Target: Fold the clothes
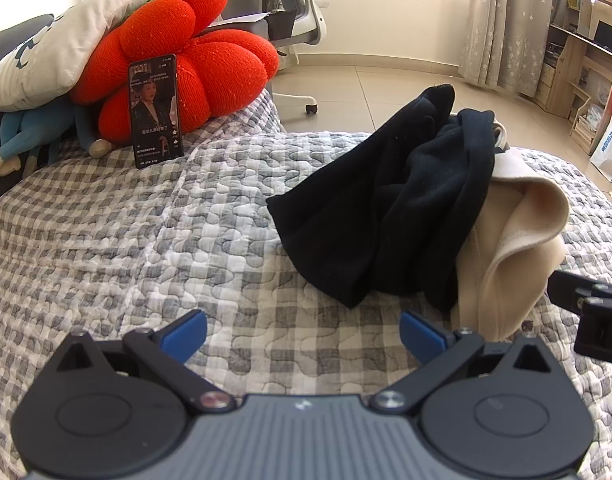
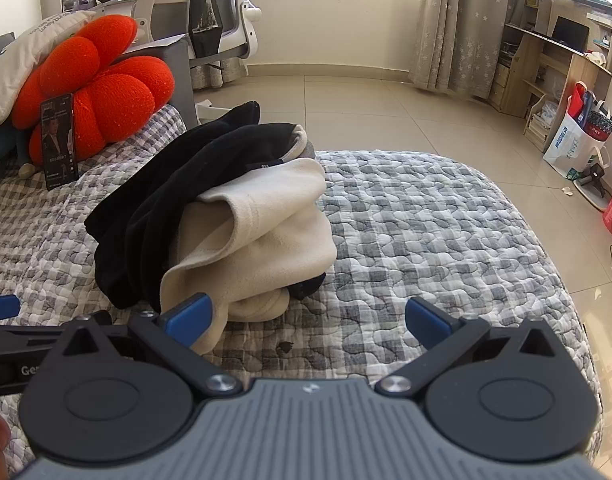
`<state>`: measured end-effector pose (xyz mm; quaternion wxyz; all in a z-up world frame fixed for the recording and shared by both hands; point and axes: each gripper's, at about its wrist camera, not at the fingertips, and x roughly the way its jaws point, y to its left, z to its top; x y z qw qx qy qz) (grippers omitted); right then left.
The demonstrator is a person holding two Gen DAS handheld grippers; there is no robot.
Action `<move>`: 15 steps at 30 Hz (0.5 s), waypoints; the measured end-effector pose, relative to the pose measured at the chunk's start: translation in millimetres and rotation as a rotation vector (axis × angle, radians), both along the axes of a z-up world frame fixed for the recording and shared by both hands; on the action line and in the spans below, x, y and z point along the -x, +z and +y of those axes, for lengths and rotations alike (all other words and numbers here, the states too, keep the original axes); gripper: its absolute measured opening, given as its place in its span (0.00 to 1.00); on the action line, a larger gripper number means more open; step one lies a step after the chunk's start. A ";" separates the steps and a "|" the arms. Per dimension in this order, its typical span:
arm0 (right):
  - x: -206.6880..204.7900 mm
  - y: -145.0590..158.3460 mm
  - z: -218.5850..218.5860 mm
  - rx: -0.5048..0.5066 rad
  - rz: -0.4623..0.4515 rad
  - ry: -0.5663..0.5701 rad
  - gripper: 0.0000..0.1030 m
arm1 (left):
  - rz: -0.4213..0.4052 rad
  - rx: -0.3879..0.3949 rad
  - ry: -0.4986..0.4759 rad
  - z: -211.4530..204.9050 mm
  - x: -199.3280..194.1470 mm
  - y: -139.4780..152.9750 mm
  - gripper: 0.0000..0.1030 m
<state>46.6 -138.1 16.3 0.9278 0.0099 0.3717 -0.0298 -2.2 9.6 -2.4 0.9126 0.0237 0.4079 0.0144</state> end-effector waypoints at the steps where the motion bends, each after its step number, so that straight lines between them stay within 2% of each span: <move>1: -0.1 0.0 0.0 0.000 0.000 0.000 1.00 | 0.000 0.000 0.000 0.1 0.0 0.0 1.00; 15: 0.5 -0.6 0.9 0.002 0.003 0.004 1.00 | 0.002 0.000 0.002 -0.3 -0.4 0.5 1.00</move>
